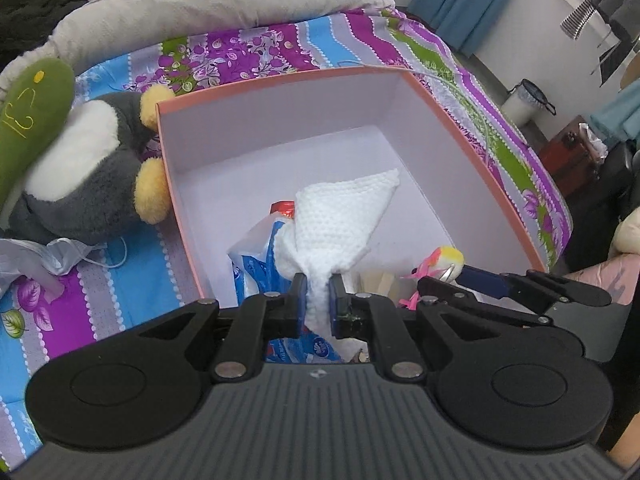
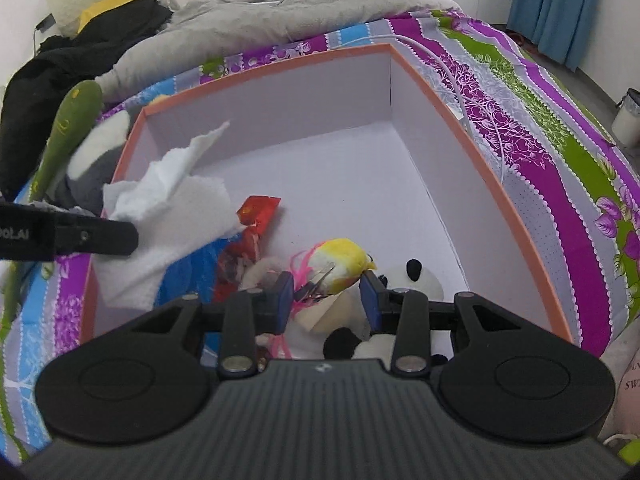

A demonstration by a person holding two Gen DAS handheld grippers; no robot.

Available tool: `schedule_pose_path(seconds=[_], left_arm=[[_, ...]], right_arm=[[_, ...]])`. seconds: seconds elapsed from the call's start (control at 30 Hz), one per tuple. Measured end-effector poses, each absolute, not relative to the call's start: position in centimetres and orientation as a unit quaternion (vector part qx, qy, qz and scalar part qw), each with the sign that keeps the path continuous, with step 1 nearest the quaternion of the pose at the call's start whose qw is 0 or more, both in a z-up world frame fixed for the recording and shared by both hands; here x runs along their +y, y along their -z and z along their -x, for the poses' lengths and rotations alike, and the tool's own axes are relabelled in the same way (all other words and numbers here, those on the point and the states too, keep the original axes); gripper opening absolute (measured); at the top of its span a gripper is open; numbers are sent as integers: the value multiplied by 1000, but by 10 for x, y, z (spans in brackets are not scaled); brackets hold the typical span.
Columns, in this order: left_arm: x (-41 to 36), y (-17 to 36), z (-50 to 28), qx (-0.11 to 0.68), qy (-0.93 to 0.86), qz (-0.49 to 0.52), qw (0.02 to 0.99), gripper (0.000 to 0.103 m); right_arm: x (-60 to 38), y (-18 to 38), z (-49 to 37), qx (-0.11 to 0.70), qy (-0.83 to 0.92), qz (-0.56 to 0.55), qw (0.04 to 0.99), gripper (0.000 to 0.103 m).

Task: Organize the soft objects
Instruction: 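Open both tools to drop the tissue and feathered ball into the box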

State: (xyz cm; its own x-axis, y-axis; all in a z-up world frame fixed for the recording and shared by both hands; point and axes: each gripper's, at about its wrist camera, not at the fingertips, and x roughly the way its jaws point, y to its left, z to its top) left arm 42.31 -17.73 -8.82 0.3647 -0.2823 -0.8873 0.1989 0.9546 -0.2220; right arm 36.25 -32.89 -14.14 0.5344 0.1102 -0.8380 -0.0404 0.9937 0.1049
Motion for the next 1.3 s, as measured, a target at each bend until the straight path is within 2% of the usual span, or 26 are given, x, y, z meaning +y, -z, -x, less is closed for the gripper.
schedule_pose_path(seconds=[0.07,0.13,0.43,0.8,1.3], left_arm=[[-177,88,-423,546,144,36,825,36],[-176,84,-419,538,145,35,830,39],[-165,49,-379,466,151,20,872,39],[-107,13,-304,374,140,39,916,39],[-47,-15,-203,289,110,31,951,39]], right_arm=[[-331,141,-363,480,-39,-39,876,44],[-331,138,-362,475,-35,-38,878,52],[-320,112,-328,408,-51,-20,912,53],[-297,78,-262,313,-83,-26,946,53],[-240,57,-207,247,-129,-26,960,53]])
